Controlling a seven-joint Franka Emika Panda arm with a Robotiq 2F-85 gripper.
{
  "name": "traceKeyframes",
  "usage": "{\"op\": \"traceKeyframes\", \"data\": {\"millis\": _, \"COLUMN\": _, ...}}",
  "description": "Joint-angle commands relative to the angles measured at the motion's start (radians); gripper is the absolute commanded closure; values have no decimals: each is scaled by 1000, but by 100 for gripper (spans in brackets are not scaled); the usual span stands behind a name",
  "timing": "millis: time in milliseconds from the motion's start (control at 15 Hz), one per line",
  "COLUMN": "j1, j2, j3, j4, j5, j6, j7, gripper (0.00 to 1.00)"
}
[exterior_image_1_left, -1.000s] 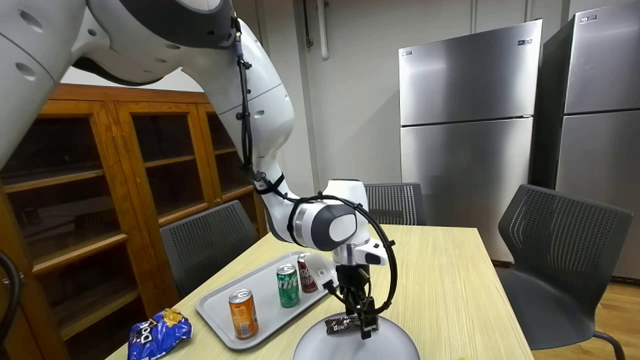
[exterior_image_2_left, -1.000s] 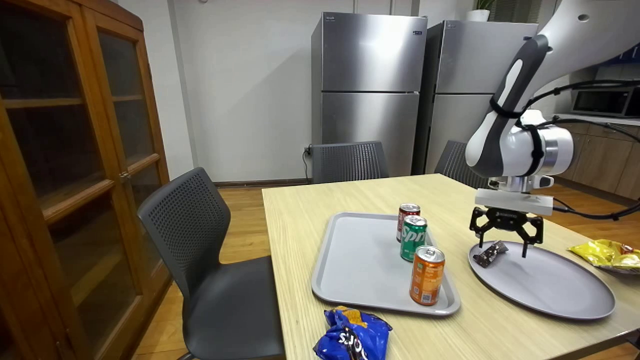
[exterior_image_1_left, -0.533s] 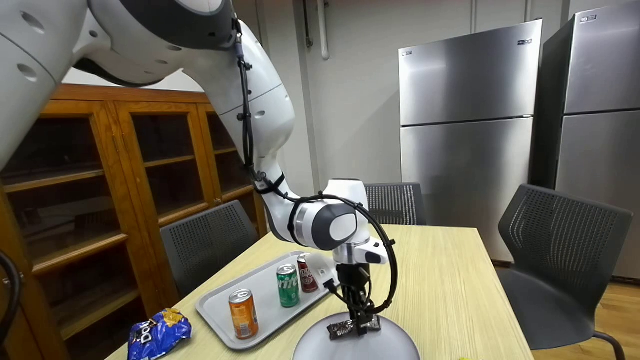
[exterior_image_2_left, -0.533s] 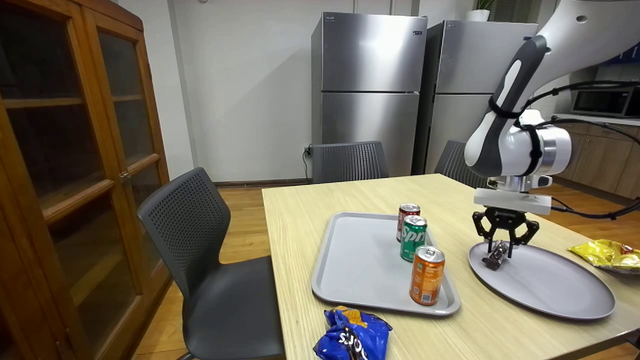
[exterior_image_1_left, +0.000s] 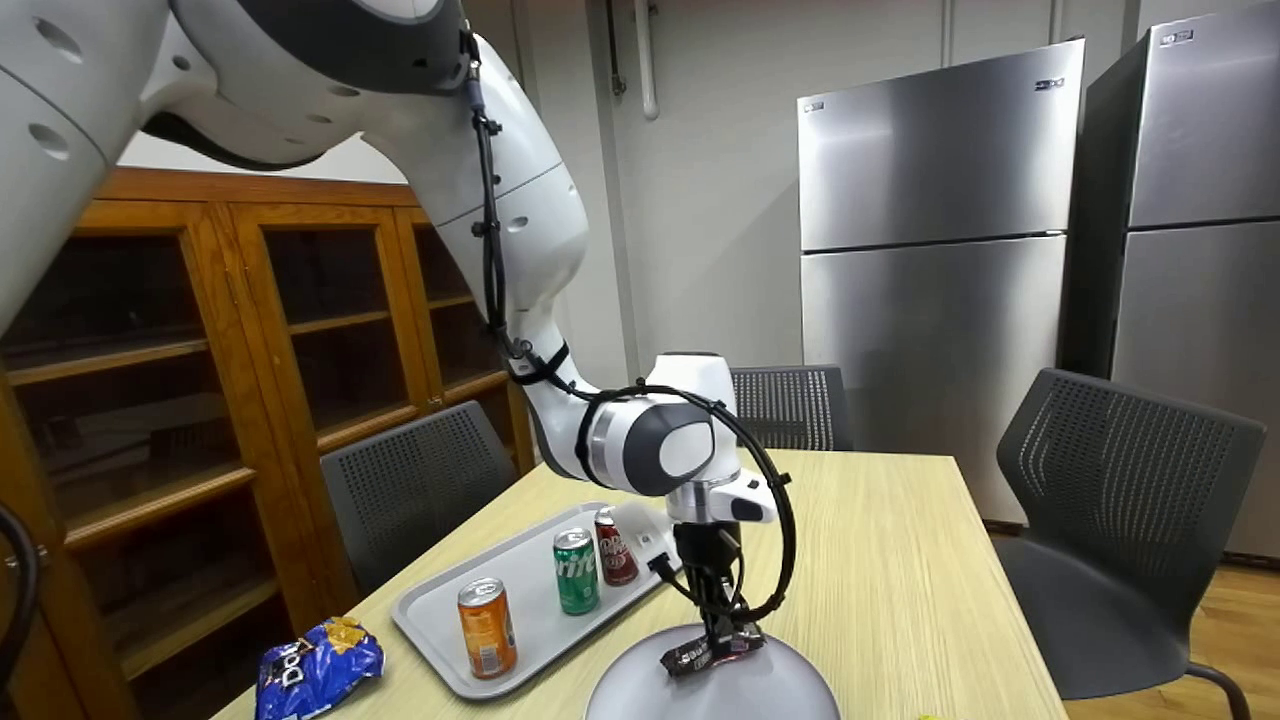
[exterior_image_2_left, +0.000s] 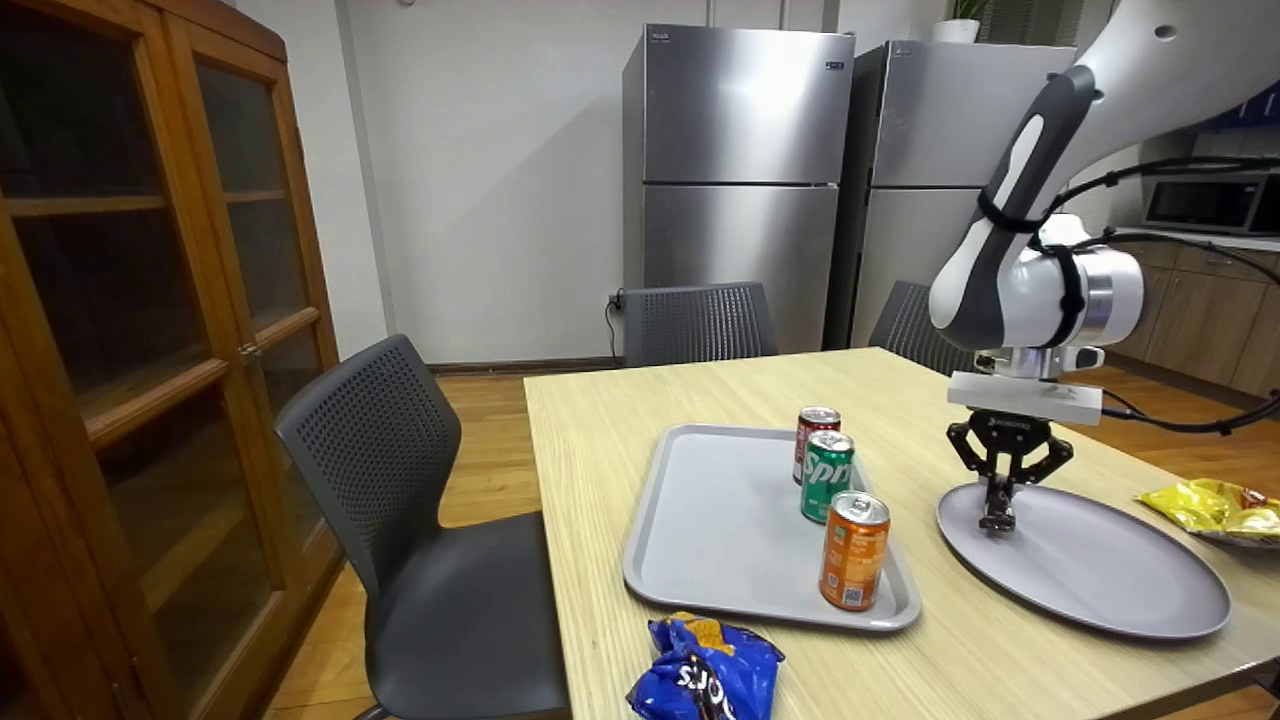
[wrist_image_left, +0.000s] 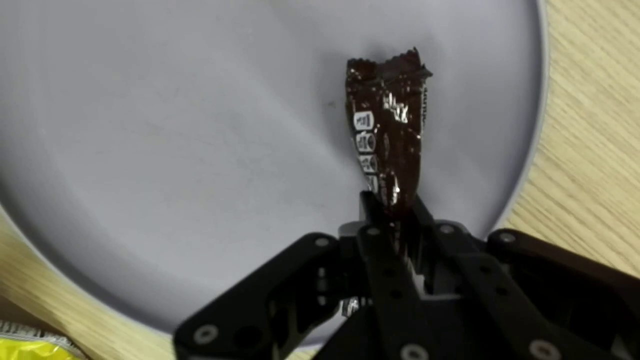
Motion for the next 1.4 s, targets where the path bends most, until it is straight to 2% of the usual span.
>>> {"op": "traceKeyframes", "data": {"millis": 0, "j1": 3, "j2": -88, "j3": -11, "j4": -48, "j5": 3, "j6": -22, "j7": -27, "gripper": 96}}
{"op": "traceKeyframes", "data": {"millis": 267, "j1": -9, "j2": -112, "j3": -23, "j4": -16, "j5": 5, "j6": -55, "j7": -21, "gripper": 96}}
{"op": "traceKeyframes", "data": {"millis": 800, "j1": -57, "j2": -50, "j3": -21, "j4": 126, "j5": 89, "j6": -112, "j7": 46, "gripper": 96}}
{"op": "traceKeyframes", "data": {"millis": 1333, "j1": -81, "j2": 61, "j3": -37, "j4": 286, "j5": 190, "j6": -148, "j7": 208, "gripper": 96}}
